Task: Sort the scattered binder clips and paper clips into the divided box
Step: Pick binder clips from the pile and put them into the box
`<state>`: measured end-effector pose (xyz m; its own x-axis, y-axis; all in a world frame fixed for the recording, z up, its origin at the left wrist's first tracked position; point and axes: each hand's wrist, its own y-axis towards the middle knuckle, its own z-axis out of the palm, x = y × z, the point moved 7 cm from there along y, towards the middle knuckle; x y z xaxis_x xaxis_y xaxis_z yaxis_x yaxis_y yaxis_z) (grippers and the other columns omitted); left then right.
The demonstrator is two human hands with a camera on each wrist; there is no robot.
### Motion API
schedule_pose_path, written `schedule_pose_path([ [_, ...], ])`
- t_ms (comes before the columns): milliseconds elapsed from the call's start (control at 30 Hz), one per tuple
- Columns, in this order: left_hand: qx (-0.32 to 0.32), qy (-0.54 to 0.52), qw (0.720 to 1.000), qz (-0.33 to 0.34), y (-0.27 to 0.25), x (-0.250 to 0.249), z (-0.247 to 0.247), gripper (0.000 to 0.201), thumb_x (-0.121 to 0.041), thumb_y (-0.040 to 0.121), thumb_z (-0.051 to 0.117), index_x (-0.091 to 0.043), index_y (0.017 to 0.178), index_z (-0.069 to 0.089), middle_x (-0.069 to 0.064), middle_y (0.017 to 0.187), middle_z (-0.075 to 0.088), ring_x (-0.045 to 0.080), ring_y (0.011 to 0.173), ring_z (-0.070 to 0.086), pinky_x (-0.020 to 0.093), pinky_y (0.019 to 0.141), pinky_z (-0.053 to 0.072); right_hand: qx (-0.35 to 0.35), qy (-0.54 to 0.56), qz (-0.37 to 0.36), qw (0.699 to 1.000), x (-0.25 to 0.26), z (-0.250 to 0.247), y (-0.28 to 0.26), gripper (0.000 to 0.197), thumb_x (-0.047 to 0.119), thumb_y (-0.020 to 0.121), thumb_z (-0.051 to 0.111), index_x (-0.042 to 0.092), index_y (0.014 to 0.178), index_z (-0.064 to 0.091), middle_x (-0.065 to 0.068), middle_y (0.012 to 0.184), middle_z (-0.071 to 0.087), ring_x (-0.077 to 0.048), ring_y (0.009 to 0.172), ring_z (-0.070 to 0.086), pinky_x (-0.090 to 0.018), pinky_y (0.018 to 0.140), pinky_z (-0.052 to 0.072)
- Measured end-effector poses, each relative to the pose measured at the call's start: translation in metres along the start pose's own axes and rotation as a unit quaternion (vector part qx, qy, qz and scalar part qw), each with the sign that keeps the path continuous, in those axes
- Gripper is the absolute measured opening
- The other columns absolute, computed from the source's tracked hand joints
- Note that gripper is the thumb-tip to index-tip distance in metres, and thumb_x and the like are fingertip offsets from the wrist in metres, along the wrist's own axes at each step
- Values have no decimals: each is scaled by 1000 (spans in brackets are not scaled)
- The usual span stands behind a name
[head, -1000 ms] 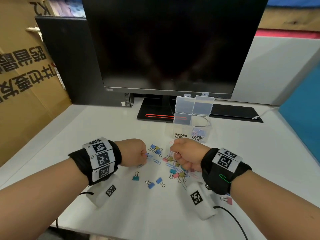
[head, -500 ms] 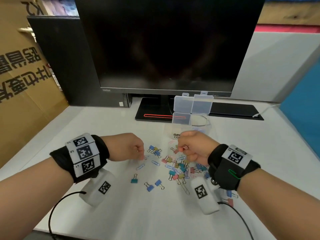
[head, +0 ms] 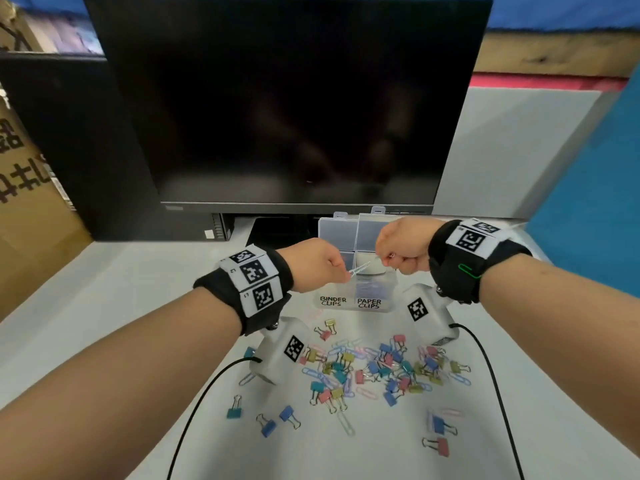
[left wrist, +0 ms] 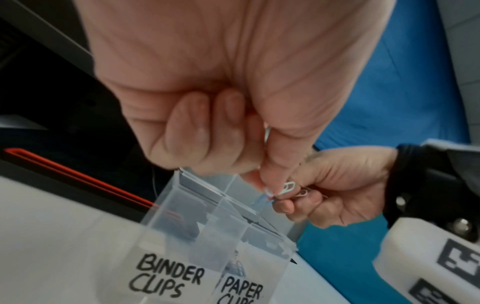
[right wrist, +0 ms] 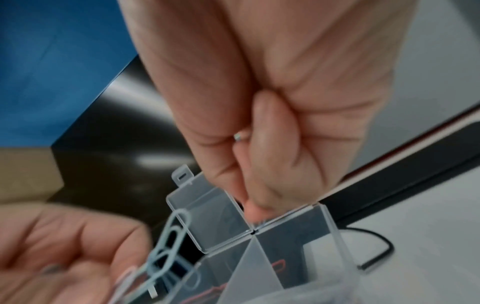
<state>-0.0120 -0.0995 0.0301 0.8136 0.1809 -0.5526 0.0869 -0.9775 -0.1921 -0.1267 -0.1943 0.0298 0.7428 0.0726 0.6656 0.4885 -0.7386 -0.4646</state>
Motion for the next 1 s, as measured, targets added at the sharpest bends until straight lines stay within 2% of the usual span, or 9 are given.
schedule_pose_path([
  [167, -1, 13, 1000, -21, 26, 4, 11, 28, -32, 88, 62, -6, 92, 70, 5, 87, 63, 18, 78, 56, 34, 81, 53, 23, -83, 20, 996, 2, 6, 19, 7, 2, 89, 51, 2, 88, 58, -11, 72, 56, -17, 56, 46, -23, 55, 42],
  [300, 16, 22, 999, -26, 31, -2, 17, 28, -31, 89, 60, -4, 91, 69, 6, 83, 57, 19, 76, 52, 29, 72, 46, 15, -9, 0, 1000, -2, 2, 28, 13, -7, 84, 57, 6, 80, 55, -10, 82, 58, -21, 72, 61, -30, 70, 58],
  [433, 16, 32, 998, -51, 35, -8, 17, 20, -32, 89, 61, -13, 81, 63, 3, 73, 54, 16, 63, 49, 21, 53, 40, 13, 35, -7, 999, -4, -2, 23, 19, -11, 86, 52, 6, 79, 51, -12, 85, 55, -21, 74, 60, -26, 63, 58],
  [567, -7, 36, 997, -73, 45, -14, 16, 21, -30, 88, 61, -9, 87, 65, 2, 69, 51, 15, 58, 47, 21, 51, 39, -1, 63, -31, 997, -7, -10, 14, 13, -10, 88, 50, 1, 84, 56, -16, 87, 60, -24, 76, 61, -33, 80, 55],
  [633, -19, 54, 995, -84, 52, -18, 19, 23, -25, 88, 58, -4, 90, 66, 5, 76, 54, 17, 65, 50, 24, 57, 42, -30, 61, -47, 997, -11, -17, 9, 15, -8, 89, 50, 3, 82, 57, -16, 88, 63, -24, 74, 63, -33, 78, 56],
  [767, -33, 115, 986, -114, 64, -28, 26, 27, -16, 88, 51, -11, 62, 45, 3, 64, 44, 17, 61, 47, 24, 54, 38, -82, 44, -60, 994, -23, -28, -1, 14, -5, 90, 49, 6, 86, 58, -15, 90, 64, -22, 70, 63, -28, 70, 57],
  [833, -37, 146, 981, -120, 67, -34, 26, 28, -15, 88, 49, -11, 61, 43, 3, 63, 44, 20, 66, 49, 26, 61, 41, -76, 62, -51, 994, -28, -27, -6, 14, -6, 92, 46, 3, 92, 58, -17, 90, 63, -24, 71, 62, -27, 68, 57],
  [933, -44, 170, 977, -119, 72, -42, 25, 28, -16, 88, 50, -11, 61, 45, 3, 62, 45, 18, 61, 49, 26, 60, 41, -26, 128, -31, 991, -33, -22, -16, 21, -4, 97, 35, 0, 102, 55, -20, 86, 59, -24, 64, 61, -19, 46, 54],
  [1000, -42, 175, 977, -111, 77, -48, 26, 23, -17, 89, 49, -9, 68, 52, 2, 65, 47, 20, 69, 53, 26, 63, 43, -32, 117, -36, 992, -37, -26, -20, 21, -2, 97, 36, 2, 94, 56, -14, 79, 58, -19, 57, 62, -21, 50, 55],
])
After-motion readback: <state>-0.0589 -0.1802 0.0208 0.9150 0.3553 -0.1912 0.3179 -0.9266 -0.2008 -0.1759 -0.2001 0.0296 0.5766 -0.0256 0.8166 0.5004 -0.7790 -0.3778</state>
